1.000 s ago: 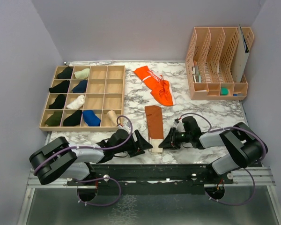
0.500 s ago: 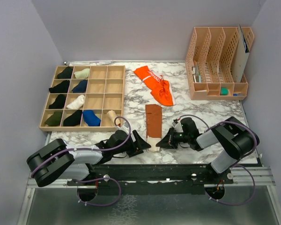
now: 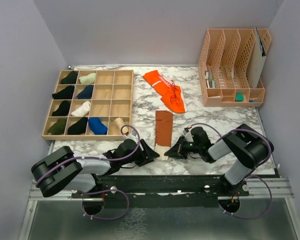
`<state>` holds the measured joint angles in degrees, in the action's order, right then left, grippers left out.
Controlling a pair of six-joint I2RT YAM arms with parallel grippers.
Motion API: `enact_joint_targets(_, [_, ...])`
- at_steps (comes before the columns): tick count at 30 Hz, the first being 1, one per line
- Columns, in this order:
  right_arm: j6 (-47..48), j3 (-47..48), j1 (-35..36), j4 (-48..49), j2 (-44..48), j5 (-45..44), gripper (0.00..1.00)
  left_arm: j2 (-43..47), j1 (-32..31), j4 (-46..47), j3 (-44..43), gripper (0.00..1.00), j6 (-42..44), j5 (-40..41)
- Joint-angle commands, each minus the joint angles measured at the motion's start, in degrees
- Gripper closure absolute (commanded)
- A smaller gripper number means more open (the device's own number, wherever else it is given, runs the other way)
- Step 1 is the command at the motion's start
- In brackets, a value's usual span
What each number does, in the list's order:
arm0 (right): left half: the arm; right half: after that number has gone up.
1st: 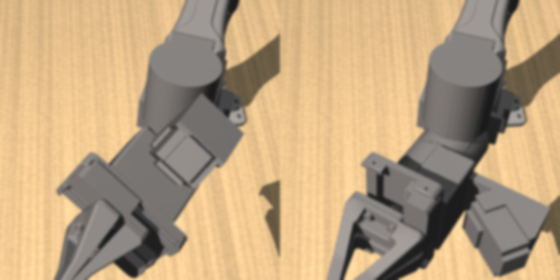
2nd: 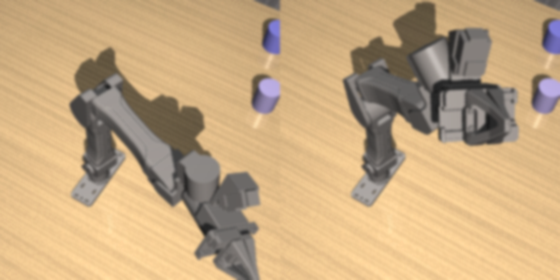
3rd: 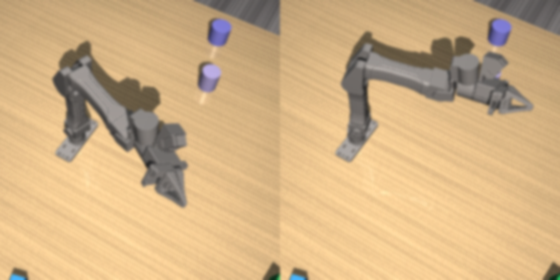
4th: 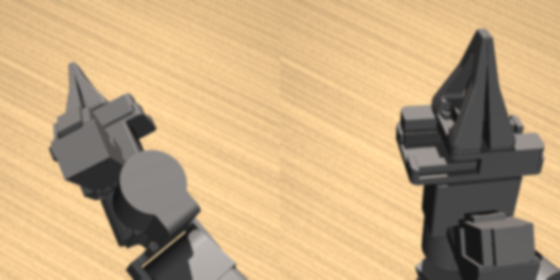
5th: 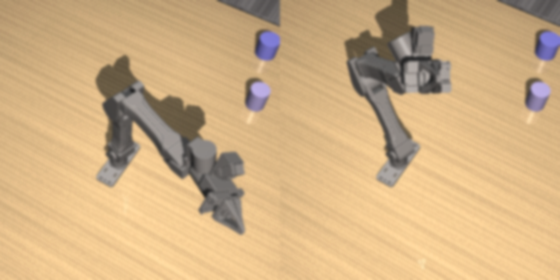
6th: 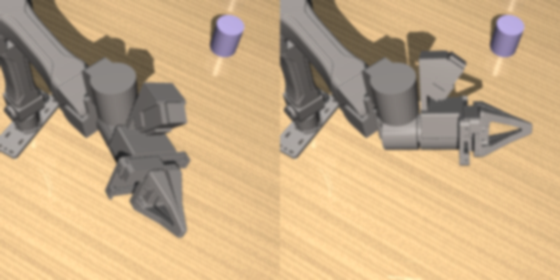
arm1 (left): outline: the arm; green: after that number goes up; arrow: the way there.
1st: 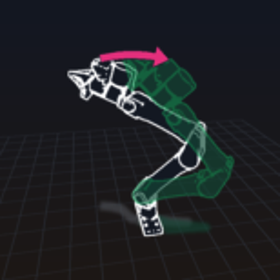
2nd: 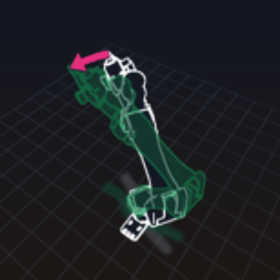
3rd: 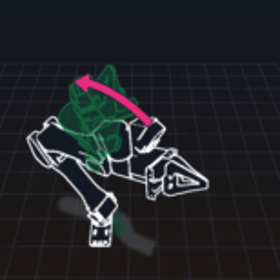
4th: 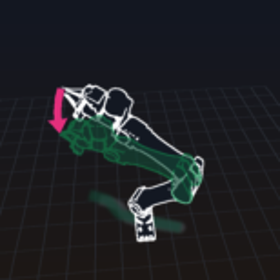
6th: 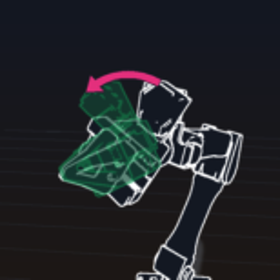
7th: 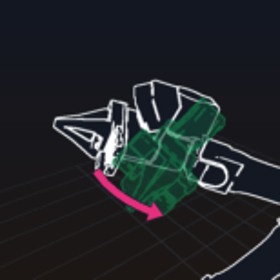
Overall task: Roll the underwear
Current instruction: Roll the underwear to the center of the board.
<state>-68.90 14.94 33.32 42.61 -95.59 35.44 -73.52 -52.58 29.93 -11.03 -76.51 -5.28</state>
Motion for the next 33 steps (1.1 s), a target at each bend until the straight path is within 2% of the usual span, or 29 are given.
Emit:
enact_joint_targets(1, [-2.24, -1.84, 1.53, -6.78, -1.22, -2.56, 0.99, -5.8, 0.37, -8.64, -0.31, 0.44, 3.9, 6.05])
enact_joint_targets(6, [-1.98, -2.26, 2.1, -7.74, 0.02, -2.65, 0.97, -9.39, 0.37, -8.84, -1.35, 0.65, 3.46, 6.34])
enact_joint_targets(10, [-0.54, -2.02, 2.13, -9.1, 0.66, -2.66, 0.93, -6.69, 0.36, -9.12, -0.07, 0.78, 3.15, 8.17])
enact_joint_targets(12, [1.64, -1.28, 2.1, -11.28, 1.62, -3.24, 0.86, -4.44, 0.35, -10.18, 0.09, 0.82, 3.5, 8.83])
enact_joint_targets(14, [6.49, 0.29, 2.1, -14.82, 3.72, -4.1, 0.75, -2.68, 0.41, -13.81, -0.95, 0.88, 4.76, 9.37])
enact_joint_targets(16, [12.64, 3.0, 2.1, -22.15, 8.54, -7.18, 0.61, -1.08, 0.45, -19.52, -2.84, 0.93, 6.35, 10.31])
enact_joint_targets(19, [22.43, 7.74, 2.1, -36.23, 15.57, -13.92, 0.44, 1.42, 1.71, -23.23, -3.97, 0.95, 9.14, 9.93])
enact_joint_targets(22, [32.97, 11.13, 2.12, -41.59, 21.55, -18.03, 0.41, 3.1, 5.57, -24.66, -4.5, 0.96, 12.69, 6.49])
enact_joint_targets(24, [38.95, 10.86, 2.18, -39.32, 26.28, -18.73, 0.38, 4.27, 8.98, -26.21, -5.33, 0.97, 15.98, 3.45])
enact_joint_targets(27, [48.04, 7.56, 3.26, -30.89, 34.99, -20.39, 0.32, 4.91, 13.64, -27.4, -6.84, 0.97, 20.5, -0.98])
enact_joint_targets(29, [55.37, 8.3, 4.48, -28.86, 38.83, -21.57, 0.3, 4.38, 15.0, -29.08, -8.77, 0.97, 23.49, -3.26])
enact_joint_targets(33, [80.61, 9.91, 10.53, -28.19, 40.25, -22.36, 0.3, 2.88, 16.45, -32.71, -11.95, 0.98, 27.9, -6.58])
